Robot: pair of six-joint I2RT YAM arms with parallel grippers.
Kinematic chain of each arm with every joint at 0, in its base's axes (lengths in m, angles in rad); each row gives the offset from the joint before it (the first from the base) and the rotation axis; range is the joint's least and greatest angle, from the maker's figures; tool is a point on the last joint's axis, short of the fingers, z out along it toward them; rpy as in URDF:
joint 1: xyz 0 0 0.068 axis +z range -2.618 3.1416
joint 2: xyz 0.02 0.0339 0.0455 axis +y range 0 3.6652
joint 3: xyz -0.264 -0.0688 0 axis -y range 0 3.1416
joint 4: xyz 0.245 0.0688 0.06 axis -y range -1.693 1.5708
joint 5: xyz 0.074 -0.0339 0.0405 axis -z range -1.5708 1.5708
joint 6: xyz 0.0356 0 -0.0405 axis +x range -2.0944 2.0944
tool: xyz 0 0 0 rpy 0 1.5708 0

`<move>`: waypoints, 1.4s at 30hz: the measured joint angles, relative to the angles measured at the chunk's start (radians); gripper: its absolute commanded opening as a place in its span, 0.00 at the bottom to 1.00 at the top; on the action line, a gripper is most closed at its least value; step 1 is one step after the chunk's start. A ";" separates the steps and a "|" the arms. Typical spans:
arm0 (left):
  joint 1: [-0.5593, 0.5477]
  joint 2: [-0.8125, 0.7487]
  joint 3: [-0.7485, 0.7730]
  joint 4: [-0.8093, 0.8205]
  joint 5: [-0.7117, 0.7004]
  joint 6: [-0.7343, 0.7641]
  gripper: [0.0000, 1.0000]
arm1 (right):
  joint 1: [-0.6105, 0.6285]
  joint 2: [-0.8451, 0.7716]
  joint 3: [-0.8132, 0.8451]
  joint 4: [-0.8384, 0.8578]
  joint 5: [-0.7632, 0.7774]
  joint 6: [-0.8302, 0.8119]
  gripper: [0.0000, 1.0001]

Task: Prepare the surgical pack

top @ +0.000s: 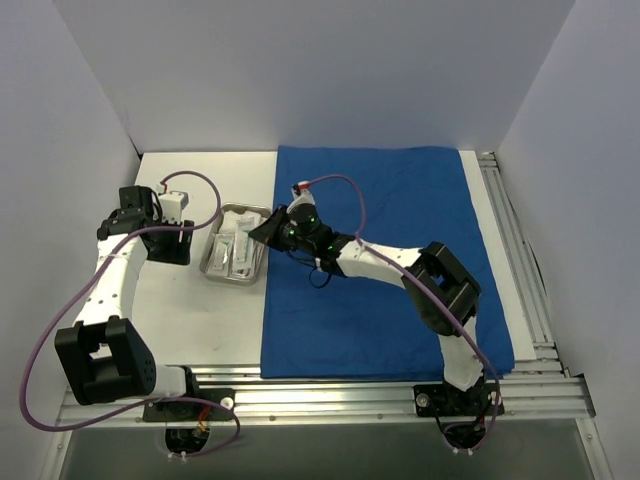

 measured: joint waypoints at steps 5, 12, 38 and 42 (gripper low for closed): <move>0.000 -0.002 0.000 0.000 0.000 0.000 0.72 | 0.058 0.083 0.060 0.056 0.103 0.069 0.00; 0.000 -0.002 0.000 0.000 -0.004 0.000 0.72 | 0.069 0.248 0.160 0.064 0.209 0.121 0.00; -0.151 0.335 0.063 0.135 -0.147 0.051 0.55 | 0.038 -0.041 0.113 -0.133 0.229 0.010 0.43; -0.176 0.394 0.065 0.149 -0.161 0.053 0.49 | -0.005 -0.151 0.027 -0.147 0.252 -0.018 0.43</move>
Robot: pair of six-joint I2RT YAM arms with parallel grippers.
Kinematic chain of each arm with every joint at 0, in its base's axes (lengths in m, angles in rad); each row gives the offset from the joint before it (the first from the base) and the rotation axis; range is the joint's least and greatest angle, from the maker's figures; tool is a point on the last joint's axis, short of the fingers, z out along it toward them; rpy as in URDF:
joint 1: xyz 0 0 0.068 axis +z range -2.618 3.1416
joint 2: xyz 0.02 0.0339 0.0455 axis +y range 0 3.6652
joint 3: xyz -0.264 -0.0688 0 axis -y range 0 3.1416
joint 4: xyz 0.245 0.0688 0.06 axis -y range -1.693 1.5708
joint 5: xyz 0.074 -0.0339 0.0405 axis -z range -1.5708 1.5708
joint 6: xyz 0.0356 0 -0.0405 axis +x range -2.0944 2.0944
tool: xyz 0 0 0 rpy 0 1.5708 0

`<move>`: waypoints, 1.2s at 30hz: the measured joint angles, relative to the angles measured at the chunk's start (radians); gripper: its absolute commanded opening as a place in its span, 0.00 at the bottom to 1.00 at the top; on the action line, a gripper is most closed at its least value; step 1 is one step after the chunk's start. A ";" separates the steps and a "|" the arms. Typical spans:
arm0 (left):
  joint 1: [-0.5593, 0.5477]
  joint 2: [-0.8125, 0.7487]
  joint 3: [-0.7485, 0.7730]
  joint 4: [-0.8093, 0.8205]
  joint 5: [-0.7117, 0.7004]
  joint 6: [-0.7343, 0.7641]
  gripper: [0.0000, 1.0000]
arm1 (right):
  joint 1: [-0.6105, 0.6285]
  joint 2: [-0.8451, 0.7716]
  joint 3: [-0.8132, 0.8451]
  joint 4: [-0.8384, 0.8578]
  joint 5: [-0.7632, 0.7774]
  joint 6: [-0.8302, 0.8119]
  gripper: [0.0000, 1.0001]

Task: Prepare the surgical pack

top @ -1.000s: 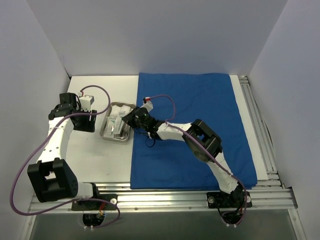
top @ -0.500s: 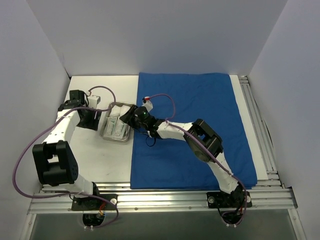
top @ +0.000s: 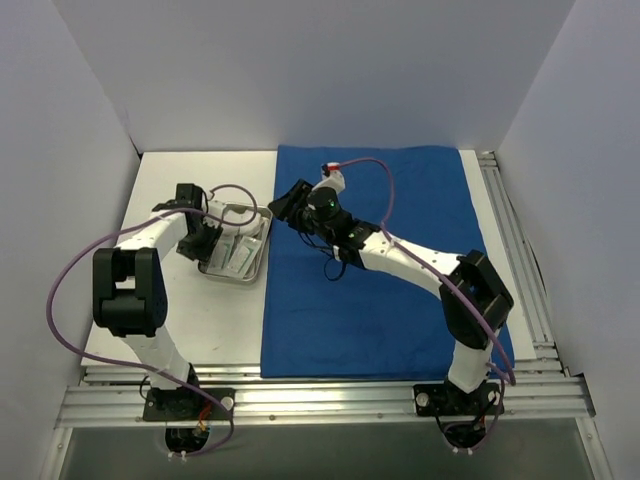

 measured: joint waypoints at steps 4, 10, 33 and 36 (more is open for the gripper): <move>-0.009 0.036 0.003 0.010 0.000 0.000 0.44 | -0.039 -0.077 -0.094 -0.030 0.025 -0.015 0.43; -0.014 0.064 0.014 0.023 -0.002 -0.010 0.30 | -0.067 -0.159 -0.185 -0.082 0.074 -0.031 0.43; 0.058 0.034 0.058 -0.041 0.146 -0.037 0.02 | -0.192 -0.141 -0.181 -0.198 -0.047 -0.134 0.43; 0.097 0.017 0.058 -0.050 0.179 -0.035 0.02 | -0.281 -0.176 -0.219 -0.232 -0.079 -0.157 0.43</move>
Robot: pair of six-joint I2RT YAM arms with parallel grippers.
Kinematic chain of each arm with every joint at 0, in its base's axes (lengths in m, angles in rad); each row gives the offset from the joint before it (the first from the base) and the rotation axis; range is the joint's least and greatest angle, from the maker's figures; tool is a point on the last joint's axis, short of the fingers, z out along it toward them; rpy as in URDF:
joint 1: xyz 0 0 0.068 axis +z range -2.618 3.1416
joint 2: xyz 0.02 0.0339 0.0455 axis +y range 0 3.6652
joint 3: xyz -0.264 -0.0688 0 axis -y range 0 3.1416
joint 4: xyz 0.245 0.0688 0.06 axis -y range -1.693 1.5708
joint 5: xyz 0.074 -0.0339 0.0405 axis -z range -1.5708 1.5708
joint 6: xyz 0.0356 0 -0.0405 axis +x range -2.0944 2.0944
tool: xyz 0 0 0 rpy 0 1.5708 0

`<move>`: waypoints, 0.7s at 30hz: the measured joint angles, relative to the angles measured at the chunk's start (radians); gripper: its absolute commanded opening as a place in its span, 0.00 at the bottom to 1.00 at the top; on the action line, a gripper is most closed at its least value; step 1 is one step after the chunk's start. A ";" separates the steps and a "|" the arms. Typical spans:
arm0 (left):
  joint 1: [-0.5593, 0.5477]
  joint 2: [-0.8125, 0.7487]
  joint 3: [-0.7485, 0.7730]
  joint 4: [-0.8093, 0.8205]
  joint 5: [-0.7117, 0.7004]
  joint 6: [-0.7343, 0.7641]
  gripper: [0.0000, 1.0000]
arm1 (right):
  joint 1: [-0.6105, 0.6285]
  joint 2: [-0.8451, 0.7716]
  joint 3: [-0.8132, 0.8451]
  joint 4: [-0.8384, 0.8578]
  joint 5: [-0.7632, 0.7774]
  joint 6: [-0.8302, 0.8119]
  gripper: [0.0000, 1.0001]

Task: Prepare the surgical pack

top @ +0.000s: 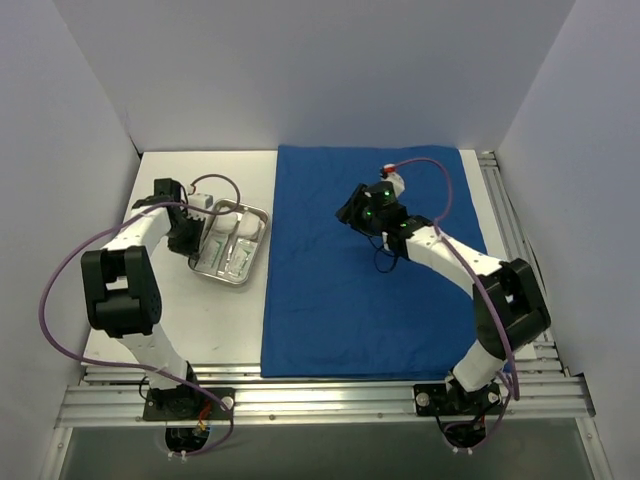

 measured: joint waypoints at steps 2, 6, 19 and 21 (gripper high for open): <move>0.016 -0.003 0.000 0.001 0.006 0.005 0.02 | -0.066 -0.044 -0.048 -0.022 -0.012 -0.016 0.43; 0.029 -0.003 -0.008 0.010 0.021 0.013 0.02 | -0.195 -0.145 -0.140 -0.085 -0.022 -0.049 0.44; 0.092 -0.003 -0.018 0.021 0.193 0.020 0.02 | -0.328 -0.232 -0.202 -0.207 -0.045 -0.159 0.45; 0.099 -0.003 -0.018 0.021 0.229 0.020 0.02 | -0.336 -0.228 -0.202 -0.217 -0.052 -0.169 0.45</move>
